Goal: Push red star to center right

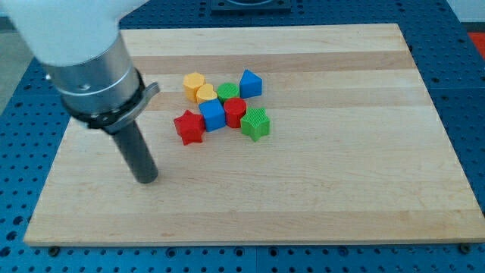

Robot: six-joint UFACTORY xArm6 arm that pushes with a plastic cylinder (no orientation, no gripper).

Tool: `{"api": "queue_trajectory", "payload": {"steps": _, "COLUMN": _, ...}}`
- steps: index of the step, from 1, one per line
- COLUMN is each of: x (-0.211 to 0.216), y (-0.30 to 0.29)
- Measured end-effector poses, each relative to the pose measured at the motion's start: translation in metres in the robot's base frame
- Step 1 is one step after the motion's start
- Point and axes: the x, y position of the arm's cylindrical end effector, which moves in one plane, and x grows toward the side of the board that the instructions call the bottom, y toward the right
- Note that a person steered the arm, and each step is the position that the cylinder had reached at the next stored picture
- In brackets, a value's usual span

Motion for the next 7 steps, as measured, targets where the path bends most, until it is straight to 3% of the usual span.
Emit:
{"api": "queue_trajectory", "payload": {"steps": 3, "x": -0.044, "y": 0.093}}
{"api": "queue_trajectory", "payload": {"steps": 4, "x": -0.071, "y": 0.084}}
{"api": "queue_trajectory", "payload": {"steps": 7, "x": -0.061, "y": 0.022}}
